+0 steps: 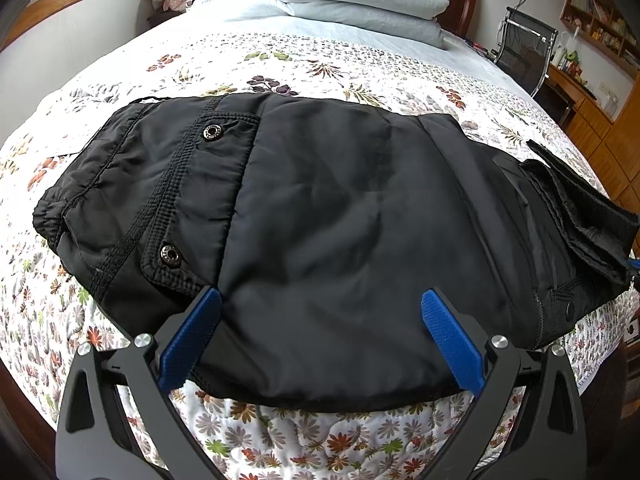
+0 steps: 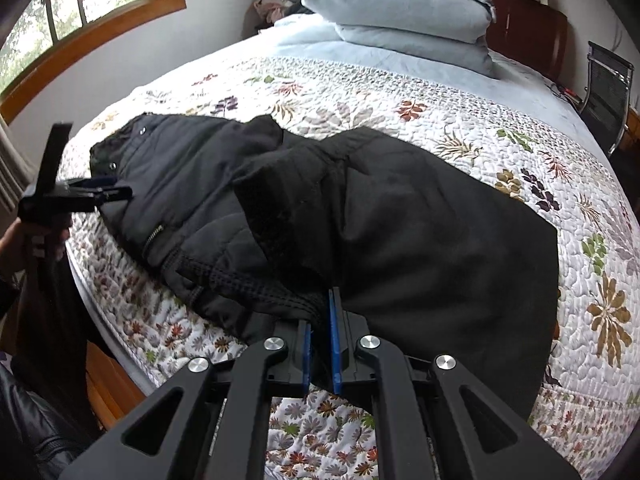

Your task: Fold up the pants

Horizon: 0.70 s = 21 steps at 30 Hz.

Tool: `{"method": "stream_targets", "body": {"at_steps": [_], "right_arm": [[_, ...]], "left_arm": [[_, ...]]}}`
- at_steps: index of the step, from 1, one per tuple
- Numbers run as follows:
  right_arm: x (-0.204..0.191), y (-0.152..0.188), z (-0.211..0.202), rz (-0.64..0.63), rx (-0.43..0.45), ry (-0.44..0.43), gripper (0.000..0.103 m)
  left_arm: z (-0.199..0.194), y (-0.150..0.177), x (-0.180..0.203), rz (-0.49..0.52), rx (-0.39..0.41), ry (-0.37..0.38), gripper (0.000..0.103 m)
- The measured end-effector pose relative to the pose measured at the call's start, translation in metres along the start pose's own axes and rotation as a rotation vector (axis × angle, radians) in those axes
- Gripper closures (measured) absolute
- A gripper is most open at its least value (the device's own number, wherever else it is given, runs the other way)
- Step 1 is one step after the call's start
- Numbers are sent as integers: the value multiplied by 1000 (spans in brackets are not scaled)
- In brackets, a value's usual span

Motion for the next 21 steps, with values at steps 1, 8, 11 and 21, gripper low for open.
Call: {"method": "stream_targets", "body": {"at_steps": [1, 8, 11, 21], "right_arm": [[0, 1, 1, -1, -3, -1, 95], [-4, 12, 11, 0, -24, -4, 95], [-5, 15, 14, 2, -28, -2, 95], [-9, 23, 19, -9, -34, 24, 83]], "left_arm": [[0, 0, 0, 0, 0, 1, 3], [0, 0, 0, 0, 0, 1, 3], [0, 0, 0, 0, 0, 1, 3], [0, 0, -1, -9, 0, 3, 3]]}}
Point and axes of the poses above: each gripper's, at about its wrist camera, not at the fingertips, and z roughly the way its jaws point, x to its right, y to its underside, the point moved 9 cm from there along z, roughly the way its jaws point, and after that the axes turned 11 degrees about x, right-handed, at the moved point
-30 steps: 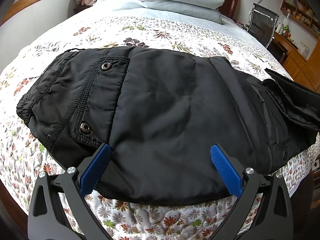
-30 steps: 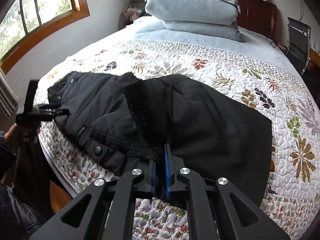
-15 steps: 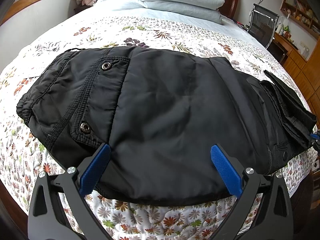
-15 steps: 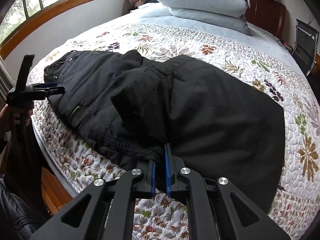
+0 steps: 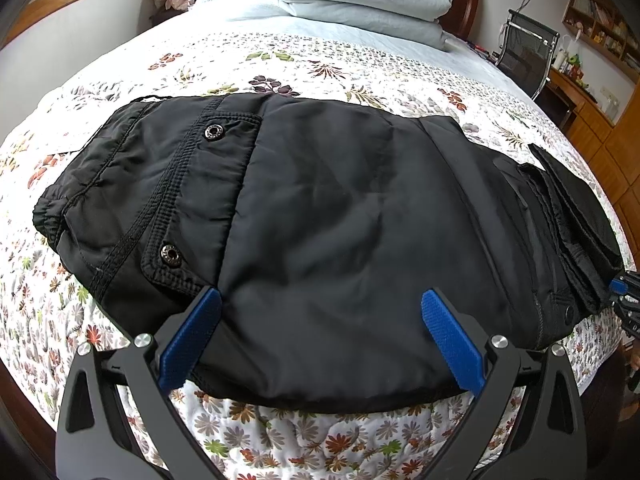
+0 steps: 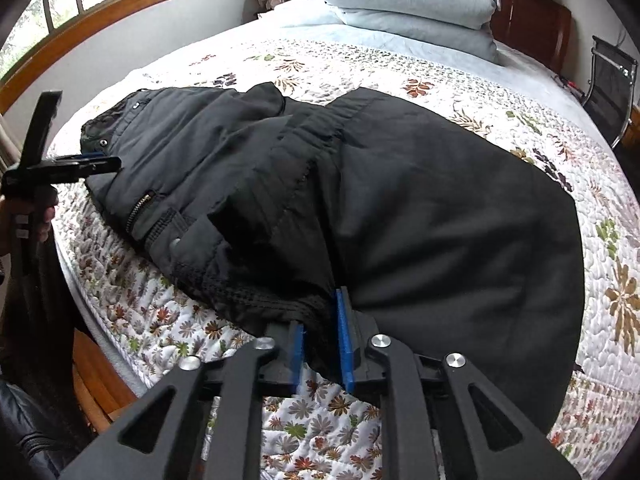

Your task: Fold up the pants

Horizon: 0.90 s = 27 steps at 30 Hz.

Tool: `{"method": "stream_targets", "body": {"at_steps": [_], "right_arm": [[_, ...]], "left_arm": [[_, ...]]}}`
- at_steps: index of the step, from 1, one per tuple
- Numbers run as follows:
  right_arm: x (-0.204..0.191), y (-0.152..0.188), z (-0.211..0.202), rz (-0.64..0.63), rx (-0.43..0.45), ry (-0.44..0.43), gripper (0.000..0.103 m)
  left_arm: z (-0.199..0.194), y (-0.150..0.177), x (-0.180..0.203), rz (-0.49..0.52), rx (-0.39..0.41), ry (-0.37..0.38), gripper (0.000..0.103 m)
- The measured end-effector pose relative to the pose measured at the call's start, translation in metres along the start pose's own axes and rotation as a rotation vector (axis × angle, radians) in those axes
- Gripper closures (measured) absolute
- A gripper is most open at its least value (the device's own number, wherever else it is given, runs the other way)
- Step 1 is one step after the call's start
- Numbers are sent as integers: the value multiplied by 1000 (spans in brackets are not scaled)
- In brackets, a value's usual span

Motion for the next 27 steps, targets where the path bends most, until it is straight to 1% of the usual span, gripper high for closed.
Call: {"method": "stream_targets", "body": {"at_steps": [1, 2, 3, 4, 5, 6, 7, 10, 14, 16, 17, 20, 22, 24, 26, 27], "right_arm": [[-1, 0, 0, -8, -1, 7, 80], [-3, 1, -2, -21, -6, 20, 74], [-4, 1, -4, -34, -9, 32, 70], [-6, 1, -5, -45, -13, 43, 62], [-6, 2, -7, -61, -17, 60, 47], [-9, 2, -12, -82, -17, 69, 37], [-13, 1, -18, -93, -1, 52, 24], [-25, -10, -39, -108, 65, 15, 20], [-30, -29, -49, -97, 119, -2, 20], [-31, -35, -44, -86, 128, -16, 21], [-31, -38, -41, -82, 125, -24, 23], [-34, -40, -33, -59, 121, -41, 24], [-35, -40, -30, -29, 119, -56, 24], [-35, -39, -27, -10, 115, -65, 24], [-35, -38, -24, 2, 111, -66, 24], [-35, -38, -23, 11, 109, -65, 24]], "left_arm": [[0, 0, 0, -2, 0, 0, 3], [0, 0, 0, -4, 0, 1, 3], [0, 0, 0, -7, 0, 2, 3], [-1, -1, 0, -12, 0, 5, 3], [-1, -1, 0, -18, 2, 6, 3], [-2, -1, 0, -26, 3, 9, 3], [-2, -2, -1, -33, 4, 12, 3], [-4, -3, -1, -51, 4, 18, 3], [-6, -3, -2, -74, 3, 24, 3], [-12, -3, -3, -91, 7, 32, 3], [-17, -4, -6, -106, 13, 36, 3], [-34, -3, -21, -152, 36, 22, 3], [-45, -2, -34, -208, 50, 20, 3], [-56, 4, -55, -319, 60, 12, 3], [-62, 11, -76, -449, 65, 22, 3], [-64, 13, -83, -492, 69, 24, 3]]}}
Point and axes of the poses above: each gripper's, at about its wrist camera, not at the fingertips, and z roughly the way its jaws point, x to its right, y to its underside, the point moved 9 cm from there along z, roughly the way its jaws point, and after that the axes turned 11 degrees about x, right-handed, at the moved point
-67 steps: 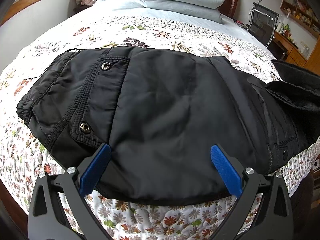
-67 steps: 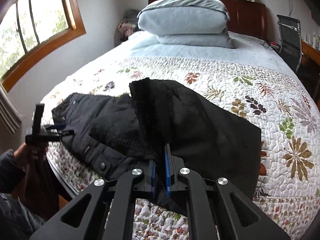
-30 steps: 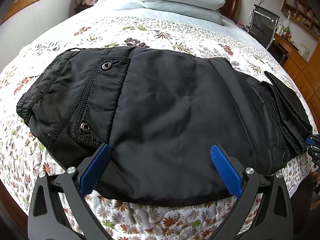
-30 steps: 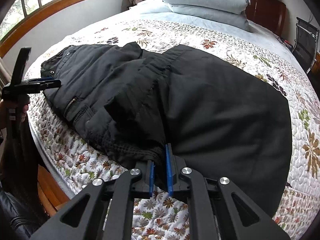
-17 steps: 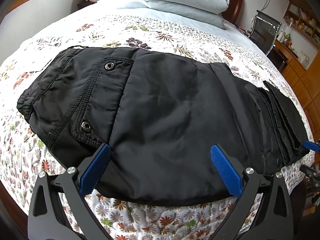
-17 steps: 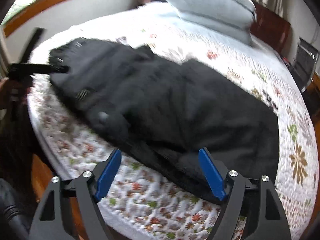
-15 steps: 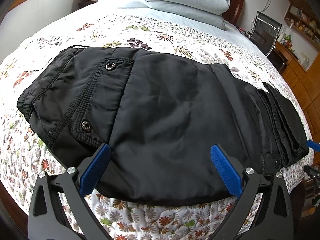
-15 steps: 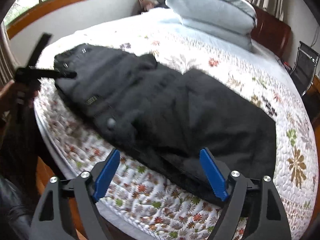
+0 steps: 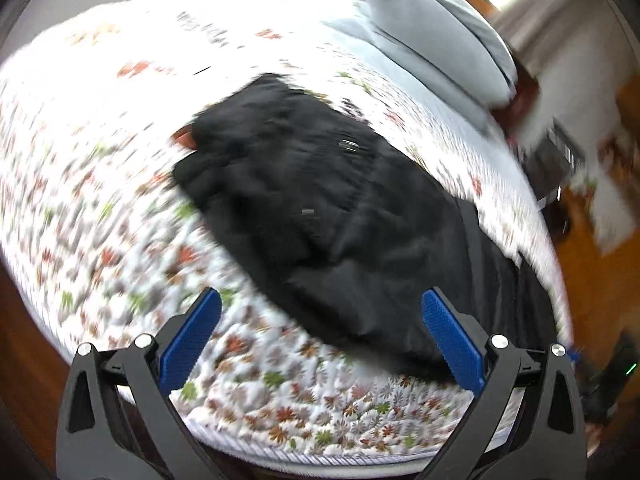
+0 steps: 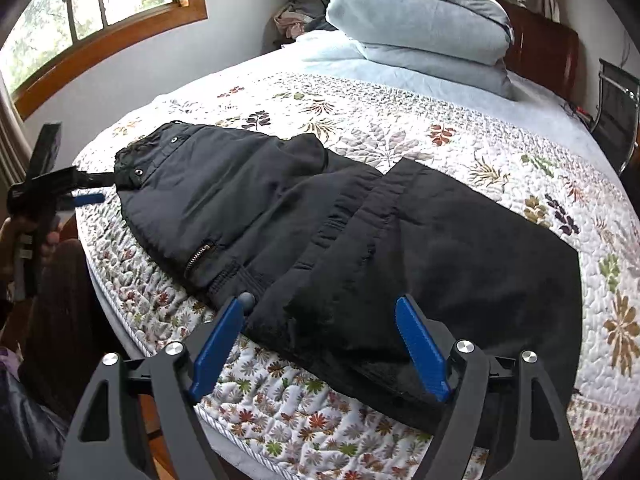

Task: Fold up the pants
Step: 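Open the right gripper to release the folded leg onto the pants, then close the left gripper on the waistband end of the black pants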

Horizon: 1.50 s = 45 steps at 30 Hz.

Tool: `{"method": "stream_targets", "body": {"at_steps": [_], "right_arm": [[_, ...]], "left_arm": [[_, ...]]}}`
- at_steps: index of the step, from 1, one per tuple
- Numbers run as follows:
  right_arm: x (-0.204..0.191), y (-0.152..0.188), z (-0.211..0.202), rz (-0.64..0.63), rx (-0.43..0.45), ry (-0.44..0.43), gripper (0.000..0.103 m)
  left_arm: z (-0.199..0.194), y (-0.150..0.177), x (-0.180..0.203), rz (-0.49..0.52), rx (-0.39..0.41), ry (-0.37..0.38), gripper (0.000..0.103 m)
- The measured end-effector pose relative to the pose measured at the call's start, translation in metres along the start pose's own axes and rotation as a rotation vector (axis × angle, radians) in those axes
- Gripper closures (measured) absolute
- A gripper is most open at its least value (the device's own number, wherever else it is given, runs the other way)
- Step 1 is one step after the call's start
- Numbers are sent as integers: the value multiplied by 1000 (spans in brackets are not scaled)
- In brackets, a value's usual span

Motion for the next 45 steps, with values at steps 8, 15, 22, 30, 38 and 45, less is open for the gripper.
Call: {"method": "stream_targets", "body": {"at_steps": [8, 15, 22, 30, 38, 45], "right_arm": [[5, 2, 2, 33, -2, 3, 26], [18, 6, -1, 65, -6, 22, 26], [61, 7, -13, 152, 18, 89, 27], [111, 10, -33, 249, 50, 174, 27], [121, 10, -35, 262, 53, 196, 27], [125, 15, -26, 288, 39, 195, 27]], "left_arm": [[9, -2, -30, -160, -7, -8, 3], [35, -14, -20, -281, -18, 72, 3], [45, -23, -33, -452, -11, 119, 3], [41, -29, -26, -553, -11, 196, 4], [52, -31, -29, -575, -8, 201, 4], [63, -37, -20, -551, -13, 184, 4]]}}
Point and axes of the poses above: each gripper's, at about its wrist camera, not at the fingertips, and z roughly the way its jaws point, x to its right, y to its underside, the point moved 9 cm from there along z, roughly the way its jaws point, and after that the axes turned 11 degrees about x, right-handed, at the moved point
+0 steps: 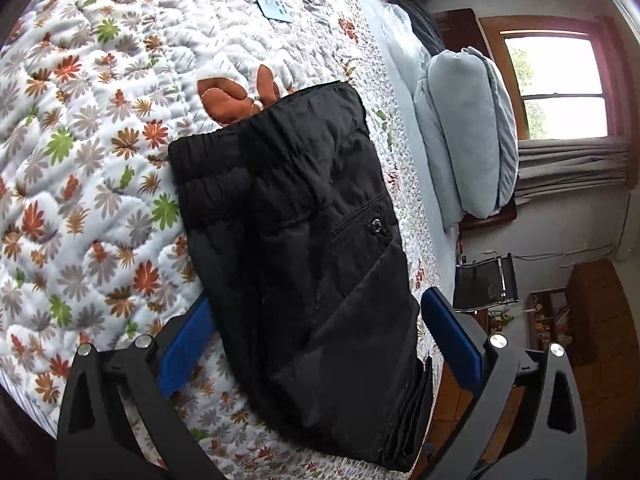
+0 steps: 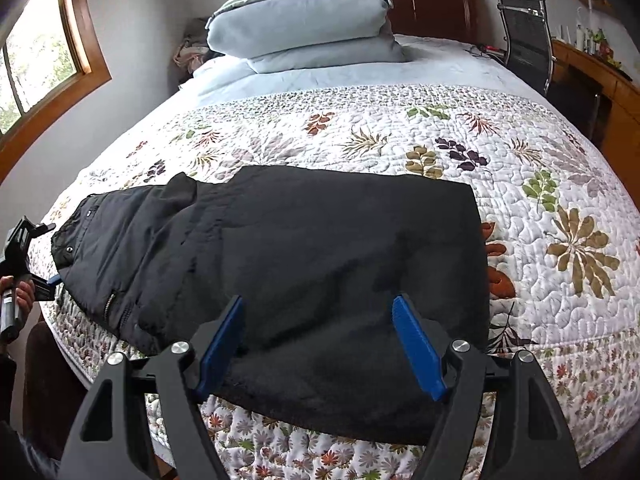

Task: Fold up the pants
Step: 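Close the left gripper on the waistband end of the black pants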

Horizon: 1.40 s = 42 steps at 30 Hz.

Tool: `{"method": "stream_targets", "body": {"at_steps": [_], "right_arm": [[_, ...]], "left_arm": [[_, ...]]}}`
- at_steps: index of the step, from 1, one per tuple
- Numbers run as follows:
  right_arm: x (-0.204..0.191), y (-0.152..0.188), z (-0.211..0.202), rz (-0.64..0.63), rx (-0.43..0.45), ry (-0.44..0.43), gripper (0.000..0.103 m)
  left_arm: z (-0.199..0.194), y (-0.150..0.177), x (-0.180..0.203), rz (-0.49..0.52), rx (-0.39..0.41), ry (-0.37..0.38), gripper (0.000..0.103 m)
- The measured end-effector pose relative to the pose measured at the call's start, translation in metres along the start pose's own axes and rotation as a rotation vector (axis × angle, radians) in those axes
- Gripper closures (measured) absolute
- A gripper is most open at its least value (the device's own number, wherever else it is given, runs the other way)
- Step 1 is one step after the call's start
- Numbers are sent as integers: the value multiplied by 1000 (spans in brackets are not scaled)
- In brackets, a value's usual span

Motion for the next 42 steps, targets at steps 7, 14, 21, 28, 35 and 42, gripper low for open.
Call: {"method": "stream_targets", "body": {"at_steps": [7, 14, 21, 28, 35, 42], "right_arm": [[9, 8, 15, 24, -31, 18, 30], [8, 12, 20, 6, -37, 32, 30], [7, 14, 22, -9, -41, 41, 30], [8, 14, 22, 2, -42, 37, 30], [9, 14, 21, 15, -39, 32, 30], [11, 13, 21, 27, -36, 26, 30]], "left_arm": [[6, 2, -4, 45, 5, -42, 42], [6, 3, -10, 89, 13, -95, 66], [2, 2, -8, 93, 31, -102, 79], [2, 2, -1, 94, 43, -86, 87], [-7, 3, 24, 159, 88, -36, 88], [-17, 8, 65, 241, 113, 37, 88]]}}
Point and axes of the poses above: each gripper's, at about its wrist camera, not at the fingertips, and z roughly the way its jaws point, x to its right, y to its underside, the point moved 9 cm from there along z, roughly the way its jaws point, and after that the axes turned 11 degrees about x, right-handed, at the moved point
